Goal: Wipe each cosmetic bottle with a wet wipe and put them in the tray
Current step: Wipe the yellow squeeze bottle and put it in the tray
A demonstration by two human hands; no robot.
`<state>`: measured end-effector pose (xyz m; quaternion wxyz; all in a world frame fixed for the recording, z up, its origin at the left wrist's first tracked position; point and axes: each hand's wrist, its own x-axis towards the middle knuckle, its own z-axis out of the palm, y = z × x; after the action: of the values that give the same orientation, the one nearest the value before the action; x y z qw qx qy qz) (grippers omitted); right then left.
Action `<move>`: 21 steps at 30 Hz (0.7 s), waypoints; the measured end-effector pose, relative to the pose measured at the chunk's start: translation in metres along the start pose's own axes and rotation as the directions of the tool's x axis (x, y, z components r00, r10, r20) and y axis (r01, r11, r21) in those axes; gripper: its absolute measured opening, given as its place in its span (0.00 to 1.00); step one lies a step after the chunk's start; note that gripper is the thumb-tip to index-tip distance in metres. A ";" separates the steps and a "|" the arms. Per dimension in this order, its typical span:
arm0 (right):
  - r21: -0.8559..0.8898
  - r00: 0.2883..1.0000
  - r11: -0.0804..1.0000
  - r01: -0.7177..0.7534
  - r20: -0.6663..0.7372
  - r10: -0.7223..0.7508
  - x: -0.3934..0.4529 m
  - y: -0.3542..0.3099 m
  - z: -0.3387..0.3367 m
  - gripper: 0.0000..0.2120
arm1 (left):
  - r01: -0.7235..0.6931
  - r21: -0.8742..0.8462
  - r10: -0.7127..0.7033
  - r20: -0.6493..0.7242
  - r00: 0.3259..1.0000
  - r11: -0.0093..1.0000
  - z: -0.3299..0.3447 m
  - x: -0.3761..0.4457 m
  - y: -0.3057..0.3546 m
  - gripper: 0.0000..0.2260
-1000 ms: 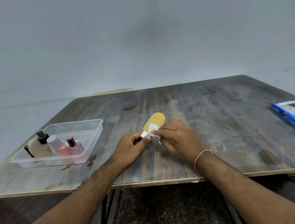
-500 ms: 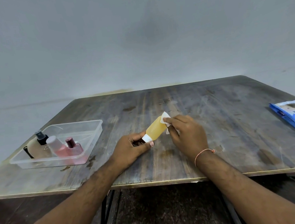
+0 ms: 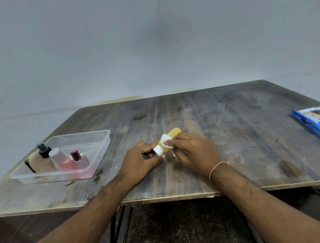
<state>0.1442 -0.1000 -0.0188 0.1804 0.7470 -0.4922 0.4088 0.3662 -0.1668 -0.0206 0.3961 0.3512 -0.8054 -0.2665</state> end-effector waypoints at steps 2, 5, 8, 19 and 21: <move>-0.025 0.996 0.997 -0.066 -0.055 0.065 0.000 0.001 -0.002 0.15 | -0.002 0.017 0.002 0.006 1.000 1.000 0.000 0.000 0.000 0.23; -0.077 0.975 0.978 -0.194 -0.127 0.184 0.001 0.003 -0.005 0.15 | -0.005 0.034 0.005 0.019 1.000 0.999 0.000 0.000 0.001 0.23; -0.092 0.961 0.964 -0.251 -0.143 0.236 0.002 0.004 -0.005 0.15 | -0.012 0.036 0.011 0.026 1.000 0.999 0.001 -0.001 0.001 0.23; 0.008 0.998 0.998 0.057 0.011 -0.057 -0.001 -0.003 0.002 0.16 | -0.006 0.017 0.006 0.004 1.000 1.000 -0.001 -0.001 0.004 0.22; 0.025 0.995 0.996 0.085 0.040 -0.086 -0.001 -0.003 0.002 0.15 | 0.009 0.006 -0.009 0.007 1.000 1.000 -0.001 -0.001 0.005 0.21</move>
<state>0.1473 -0.0994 -0.0210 0.1788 0.7777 -0.4587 0.3909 0.3659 -0.1628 -0.0172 0.3909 0.3550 -0.8061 -0.2670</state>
